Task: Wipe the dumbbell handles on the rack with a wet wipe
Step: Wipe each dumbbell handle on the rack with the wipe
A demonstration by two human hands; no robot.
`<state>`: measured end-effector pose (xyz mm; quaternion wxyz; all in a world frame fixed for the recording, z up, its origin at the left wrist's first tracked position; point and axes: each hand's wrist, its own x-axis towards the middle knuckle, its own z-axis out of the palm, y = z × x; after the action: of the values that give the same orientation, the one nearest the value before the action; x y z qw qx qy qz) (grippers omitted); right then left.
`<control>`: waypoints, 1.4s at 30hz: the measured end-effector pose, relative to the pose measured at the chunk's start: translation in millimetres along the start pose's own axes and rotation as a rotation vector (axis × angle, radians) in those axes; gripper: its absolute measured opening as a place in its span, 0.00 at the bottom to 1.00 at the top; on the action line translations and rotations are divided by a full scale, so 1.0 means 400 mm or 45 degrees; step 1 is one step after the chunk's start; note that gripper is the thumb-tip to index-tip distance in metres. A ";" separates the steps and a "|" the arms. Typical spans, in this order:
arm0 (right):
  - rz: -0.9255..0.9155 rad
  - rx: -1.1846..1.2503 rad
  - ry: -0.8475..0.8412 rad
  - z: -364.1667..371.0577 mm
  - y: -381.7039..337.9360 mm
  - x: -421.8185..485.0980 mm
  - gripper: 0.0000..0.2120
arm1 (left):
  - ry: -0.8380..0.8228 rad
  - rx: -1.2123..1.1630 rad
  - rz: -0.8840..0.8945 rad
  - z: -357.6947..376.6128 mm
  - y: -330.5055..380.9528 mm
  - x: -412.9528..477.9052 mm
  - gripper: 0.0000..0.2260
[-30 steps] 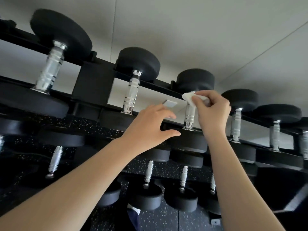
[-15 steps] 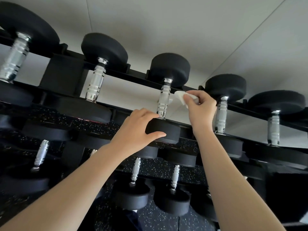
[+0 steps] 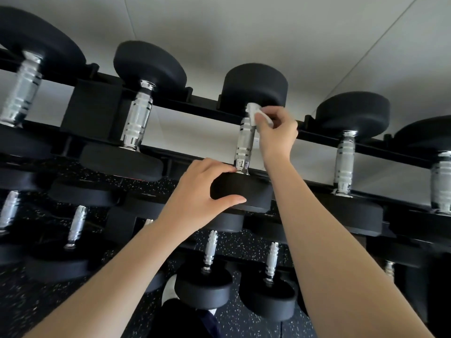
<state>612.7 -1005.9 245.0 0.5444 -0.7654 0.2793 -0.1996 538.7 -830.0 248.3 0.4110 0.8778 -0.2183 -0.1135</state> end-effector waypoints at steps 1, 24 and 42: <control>-0.032 -0.031 -0.033 -0.002 0.004 0.000 0.07 | 0.013 -0.001 0.015 0.003 -0.003 -0.002 0.23; -0.063 -0.455 -0.870 -0.135 0.018 -0.087 0.08 | 0.071 -0.131 0.036 0.017 -0.023 -0.002 0.23; 0.281 0.092 -0.424 -0.100 0.088 -0.071 0.04 | 0.062 -0.139 0.015 0.017 -0.026 -0.001 0.23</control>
<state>559.4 -1025.4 224.9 0.6288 -0.7325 0.2602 -0.0192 538.8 -828.3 235.9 0.4640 0.8554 -0.2067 -0.1015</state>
